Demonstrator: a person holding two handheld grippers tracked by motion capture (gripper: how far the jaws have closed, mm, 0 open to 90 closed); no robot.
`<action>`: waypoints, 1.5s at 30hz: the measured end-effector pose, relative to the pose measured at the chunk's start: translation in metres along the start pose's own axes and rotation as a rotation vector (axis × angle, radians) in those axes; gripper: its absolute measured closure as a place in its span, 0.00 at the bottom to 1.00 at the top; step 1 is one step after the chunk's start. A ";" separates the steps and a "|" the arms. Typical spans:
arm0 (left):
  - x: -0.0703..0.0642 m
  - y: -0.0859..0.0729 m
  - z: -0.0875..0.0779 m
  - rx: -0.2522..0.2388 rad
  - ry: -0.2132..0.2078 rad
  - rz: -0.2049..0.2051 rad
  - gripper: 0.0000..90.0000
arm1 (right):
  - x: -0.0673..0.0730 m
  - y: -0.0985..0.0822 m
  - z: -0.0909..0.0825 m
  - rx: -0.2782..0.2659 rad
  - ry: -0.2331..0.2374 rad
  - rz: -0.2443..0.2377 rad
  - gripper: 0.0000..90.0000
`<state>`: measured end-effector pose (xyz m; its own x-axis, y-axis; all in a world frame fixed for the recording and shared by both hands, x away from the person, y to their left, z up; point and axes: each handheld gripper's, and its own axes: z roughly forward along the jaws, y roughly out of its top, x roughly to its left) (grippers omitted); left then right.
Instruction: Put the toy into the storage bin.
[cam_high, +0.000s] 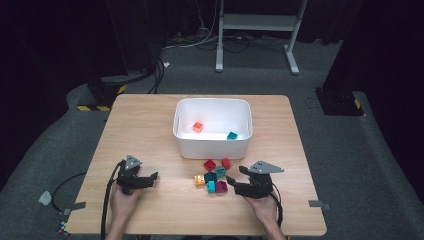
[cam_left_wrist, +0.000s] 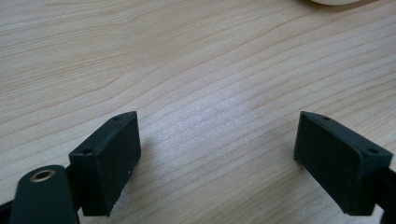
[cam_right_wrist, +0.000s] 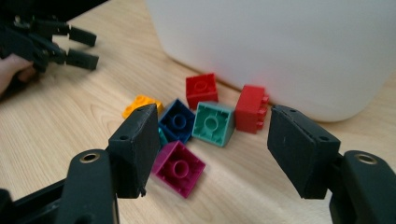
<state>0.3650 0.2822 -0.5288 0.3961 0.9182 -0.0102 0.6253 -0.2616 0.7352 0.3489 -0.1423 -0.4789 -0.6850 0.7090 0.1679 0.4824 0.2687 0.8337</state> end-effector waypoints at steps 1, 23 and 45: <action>0.000 0.000 0.000 0.000 0.000 0.000 0.16 | 0.001 -0.002 0.002 0.008 0.003 0.005 0.38; 0.000 0.000 0.000 0.000 0.000 0.000 0.16 | 0.016 -0.017 0.039 0.109 0.002 0.001 0.40; 0.000 0.000 0.000 0.000 0.000 0.000 0.16 | 0.020 -0.027 0.046 0.183 -0.110 -0.085 0.52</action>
<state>0.3649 0.2822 -0.5288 0.3960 0.9182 -0.0101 0.6253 -0.2616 0.7352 0.3472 -0.1060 -0.5226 -0.6681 0.7433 0.0345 0.5240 0.4370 0.7311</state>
